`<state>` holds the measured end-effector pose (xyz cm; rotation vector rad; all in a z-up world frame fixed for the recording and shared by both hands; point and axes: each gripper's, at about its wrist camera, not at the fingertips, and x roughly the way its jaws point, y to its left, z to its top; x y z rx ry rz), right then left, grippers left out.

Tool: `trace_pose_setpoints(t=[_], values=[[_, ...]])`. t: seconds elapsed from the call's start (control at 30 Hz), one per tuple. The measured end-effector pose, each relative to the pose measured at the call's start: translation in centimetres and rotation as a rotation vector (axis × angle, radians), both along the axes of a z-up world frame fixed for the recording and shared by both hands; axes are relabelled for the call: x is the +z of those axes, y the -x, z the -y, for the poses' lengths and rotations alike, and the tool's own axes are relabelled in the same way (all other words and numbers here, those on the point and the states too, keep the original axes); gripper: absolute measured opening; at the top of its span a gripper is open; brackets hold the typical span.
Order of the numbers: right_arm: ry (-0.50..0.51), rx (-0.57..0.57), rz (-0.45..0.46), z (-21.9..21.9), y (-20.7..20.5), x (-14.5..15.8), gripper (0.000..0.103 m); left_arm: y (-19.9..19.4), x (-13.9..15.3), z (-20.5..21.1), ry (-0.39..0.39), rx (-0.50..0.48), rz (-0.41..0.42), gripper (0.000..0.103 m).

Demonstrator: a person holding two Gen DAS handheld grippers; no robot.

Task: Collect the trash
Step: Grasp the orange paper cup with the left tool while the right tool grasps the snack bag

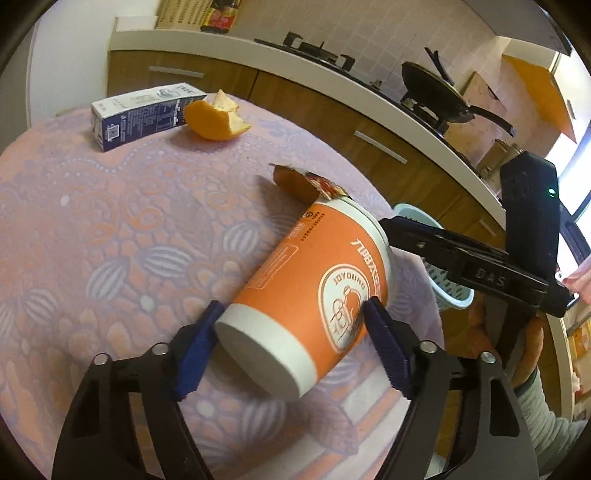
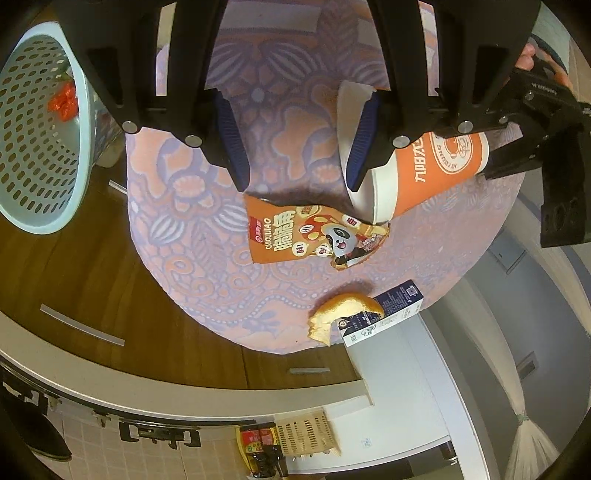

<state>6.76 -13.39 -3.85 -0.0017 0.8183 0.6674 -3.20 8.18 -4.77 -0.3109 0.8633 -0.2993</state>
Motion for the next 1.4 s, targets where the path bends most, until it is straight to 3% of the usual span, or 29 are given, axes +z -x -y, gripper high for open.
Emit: trace_pose_setpoints(t=[0.33, 0.5, 0.63, 0.7, 0.87, 1.07, 1.13, 1.27, 1.4], values=[[-0.050, -0.020, 0.018, 1.5, 0.1, 0.8, 0.051, 2.7, 1.9, -2.2, 0.045, 0.108, 0.064, 0.058], [-0.054, -0.021, 0.023, 1.5, 0.1, 0.8, 0.051, 5.1, 2.0, -3.9, -0.039, 0.207, 0.071, 0.058], [-0.051, -0.009, 0.013, 0.7, 0.0, 0.5, 0.051, 5.8, 1.3, -3.0, -0.085, 0.123, 0.021, 0.060], [-0.046, 0.001, 0.011, 0.3, 0.0, 0.4, 0.051, 5.9, 1.7, -2.4, -0.113, 0.091, 0.031, 0.070], [-0.036, 0.013, 0.017, 0.0, 0.3, 0.4, 0.051, 3.9, 2.2, -3.8, -0.014, 0.045, 0.014, 0.079], [-0.031, 0.011, 0.019, -0.1, 0.3, 0.4, 0.051, 0.3, -0.4, -3.8, 0.075, -0.013, -0.099, 0.073], [-0.026, 0.016, 0.020, -0.4, 0.2, 0.5, 0.051, 0.3, -0.4, -3.0, 0.045, -0.013, -0.083, 0.057], [-0.019, 0.026, 0.031, -1.1, 0.2, 0.8, 0.051, 1.5, 0.1, -1.9, 0.035, -0.004, -0.033, 0.055], [-0.022, 0.039, 0.037, -2.0, 0.1, 1.3, 0.051, 4.2, 2.3, -3.1, 0.173, -0.024, 0.063, 0.055]])
